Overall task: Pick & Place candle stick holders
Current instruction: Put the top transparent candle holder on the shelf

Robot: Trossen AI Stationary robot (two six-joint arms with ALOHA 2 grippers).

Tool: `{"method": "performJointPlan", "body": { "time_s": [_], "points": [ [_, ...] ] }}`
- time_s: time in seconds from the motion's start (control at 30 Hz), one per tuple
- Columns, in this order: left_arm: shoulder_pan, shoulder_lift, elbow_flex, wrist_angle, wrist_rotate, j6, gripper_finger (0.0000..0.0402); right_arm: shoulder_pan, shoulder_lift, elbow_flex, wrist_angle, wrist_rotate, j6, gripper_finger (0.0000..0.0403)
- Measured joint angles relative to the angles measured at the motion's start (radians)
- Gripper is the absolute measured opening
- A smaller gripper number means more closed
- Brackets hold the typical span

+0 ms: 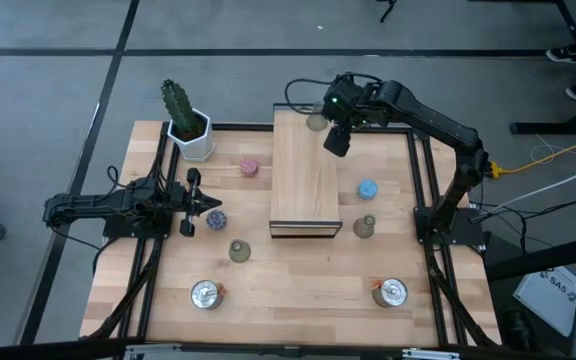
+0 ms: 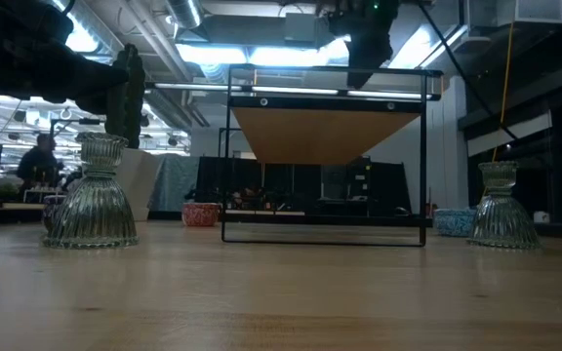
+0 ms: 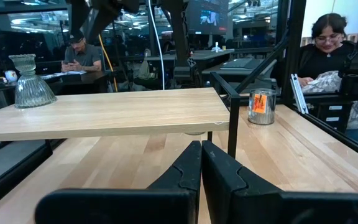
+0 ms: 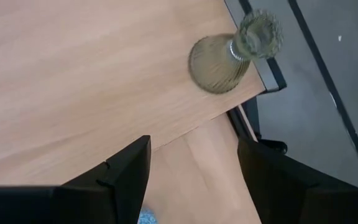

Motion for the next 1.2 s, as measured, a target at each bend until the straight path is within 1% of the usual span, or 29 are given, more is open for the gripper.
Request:
{"method": "performJointPlan", "body": {
  "time_s": [0.27,0.37,0.47,0.7,0.8,0.93,1.2],
  "points": [
    [0.0,0.0,0.0,0.0,0.0,0.0,0.0006,-0.018,0.0,-0.048,0.02,0.0,-0.024,0.0242],
    [0.0,0.0,0.0,0.0,0.0,0.0,0.0006,-0.035,0.0,-0.084,0.033,0.003,-0.043,0.0233],
    [0.0,0.0,0.0,0.0,0.0,0.0,0.0006,-0.049,0.0,-0.117,0.068,0.004,-0.076,0.0216],
    [0.0,0.0,0.0,0.0,0.0,0.0,0.0006,-0.074,0.001,-0.181,0.177,0.004,-0.214,0.016],
    [0.0,0.0,0.0,0.0,0.0,0.0,0.0006,-0.084,0.001,-0.203,0.223,0.002,-0.246,0.0139],
    [0.0,0.0,0.0,0.0,0.0,0.0,0.0006,-0.098,0.004,-0.231,0.244,0.002,-0.251,0.0118],
    [0.0,0.0,0.0,0.0,0.0,0.0,0.0006,-0.119,0.005,-0.287,0.259,0.001,-0.252,0.0094]
  ]
}}
